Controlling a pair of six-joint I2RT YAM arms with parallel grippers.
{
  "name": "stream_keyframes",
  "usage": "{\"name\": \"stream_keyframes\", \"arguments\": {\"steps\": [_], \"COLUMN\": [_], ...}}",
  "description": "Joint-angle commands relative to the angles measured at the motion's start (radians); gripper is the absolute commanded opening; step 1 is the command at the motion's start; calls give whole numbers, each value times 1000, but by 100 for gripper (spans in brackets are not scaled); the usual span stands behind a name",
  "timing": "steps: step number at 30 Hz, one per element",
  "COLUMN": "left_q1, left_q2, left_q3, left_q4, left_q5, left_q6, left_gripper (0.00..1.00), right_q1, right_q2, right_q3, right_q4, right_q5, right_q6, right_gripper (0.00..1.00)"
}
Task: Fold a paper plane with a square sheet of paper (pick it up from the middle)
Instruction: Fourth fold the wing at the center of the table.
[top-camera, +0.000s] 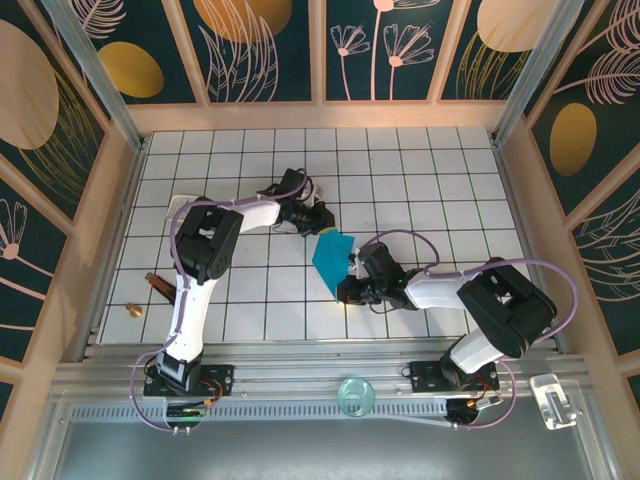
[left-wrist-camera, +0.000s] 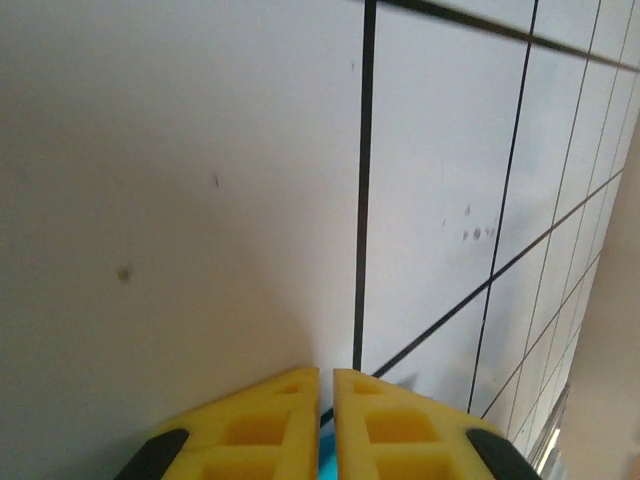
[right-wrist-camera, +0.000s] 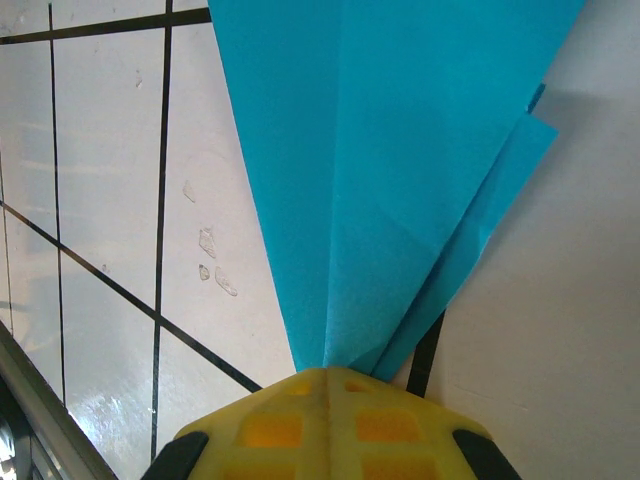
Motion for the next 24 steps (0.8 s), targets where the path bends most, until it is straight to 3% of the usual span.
{"name": "stream_keyframes", "arguments": {"steps": [1,5,8,13,18,24], "left_q1": [55,59,59,56,34,-21], "left_q2": [51,10,-79,-263,-450,-630], "left_q3": [50,93,17,-207,-437,-655], "left_q4": [-2,-42,-3,56,125,225], "left_q5": [-122,-132,-137,-164,-167,-175], "left_q6": [35,62,51,39,10,-43], "left_gripper": [16,21,25,29,33,37], "right_q1": [12,12,15,8,-37,-164], "right_q2": [103,92,52,-55,-197,-317], "right_q3": [-93,-90,-82,-33,33,53], "right_q4": [-314,-311,-302,-353,-367,-292], "right_q5": [149,146,141,163,73,-8], "right_q6": [-7,-9,-15,-78,-182,-158], "right_gripper": [0,0,0,0,0,14]}}
